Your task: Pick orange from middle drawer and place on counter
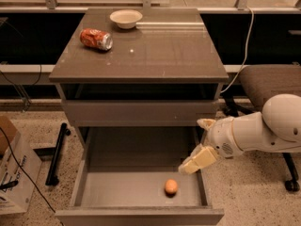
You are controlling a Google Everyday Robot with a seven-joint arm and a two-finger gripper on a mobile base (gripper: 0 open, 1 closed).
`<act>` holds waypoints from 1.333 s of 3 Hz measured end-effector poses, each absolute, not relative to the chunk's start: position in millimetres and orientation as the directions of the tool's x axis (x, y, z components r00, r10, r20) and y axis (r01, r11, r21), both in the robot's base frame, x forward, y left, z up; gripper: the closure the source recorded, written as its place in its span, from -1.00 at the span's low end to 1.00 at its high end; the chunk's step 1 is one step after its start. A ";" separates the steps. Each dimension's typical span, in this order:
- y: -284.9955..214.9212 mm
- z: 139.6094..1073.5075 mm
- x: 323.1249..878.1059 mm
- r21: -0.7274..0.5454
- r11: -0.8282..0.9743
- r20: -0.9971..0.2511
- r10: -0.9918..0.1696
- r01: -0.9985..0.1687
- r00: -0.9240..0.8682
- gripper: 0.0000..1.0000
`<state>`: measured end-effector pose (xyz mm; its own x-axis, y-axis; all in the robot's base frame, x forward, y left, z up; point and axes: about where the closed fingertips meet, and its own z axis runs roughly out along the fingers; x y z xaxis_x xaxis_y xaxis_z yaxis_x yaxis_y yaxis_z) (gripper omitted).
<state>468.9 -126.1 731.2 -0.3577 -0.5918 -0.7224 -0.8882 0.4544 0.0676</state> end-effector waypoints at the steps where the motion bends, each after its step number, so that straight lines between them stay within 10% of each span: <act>1: -117.8 716.2 473.6 0.062 0.461 -0.707 -0.606 -0.885 -0.365 -1.00; 4: -126.6 613.1 472.9 0.107 0.519 -0.641 -0.616 -0.848 -0.458 -1.00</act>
Offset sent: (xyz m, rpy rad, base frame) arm 0.0119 0.0043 -0.0872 -0.0366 0.0465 -0.0667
